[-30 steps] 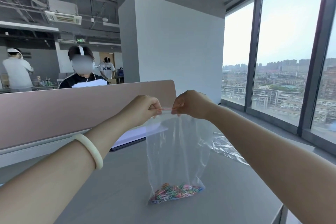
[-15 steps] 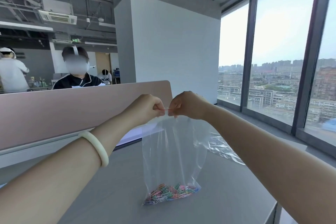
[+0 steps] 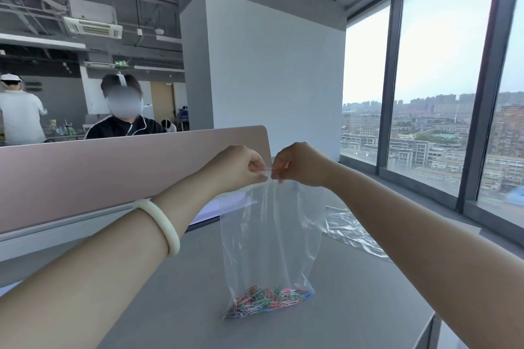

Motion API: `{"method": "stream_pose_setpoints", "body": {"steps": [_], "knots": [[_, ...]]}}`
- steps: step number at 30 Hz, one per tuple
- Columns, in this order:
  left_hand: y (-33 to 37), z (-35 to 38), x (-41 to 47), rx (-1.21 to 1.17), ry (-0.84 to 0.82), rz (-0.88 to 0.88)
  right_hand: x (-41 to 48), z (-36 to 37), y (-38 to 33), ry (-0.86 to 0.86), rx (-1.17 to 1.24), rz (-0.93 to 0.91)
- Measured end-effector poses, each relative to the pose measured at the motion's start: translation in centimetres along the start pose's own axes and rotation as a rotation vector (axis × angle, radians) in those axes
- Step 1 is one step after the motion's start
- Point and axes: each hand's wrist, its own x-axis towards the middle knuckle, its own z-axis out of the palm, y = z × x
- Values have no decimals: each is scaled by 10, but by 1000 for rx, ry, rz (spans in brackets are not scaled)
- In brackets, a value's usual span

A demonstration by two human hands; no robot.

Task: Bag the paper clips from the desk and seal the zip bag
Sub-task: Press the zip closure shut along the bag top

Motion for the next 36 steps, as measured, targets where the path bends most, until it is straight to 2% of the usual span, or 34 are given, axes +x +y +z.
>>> {"method": "stream_pose_setpoints", "body": {"steps": [14,36], "knots": [[0,5,6,-109,25,24,-2,-5,16,-10,61,2],[18,8,8,-16,-5,44,-5,-6,9,-1,76,51]]}}
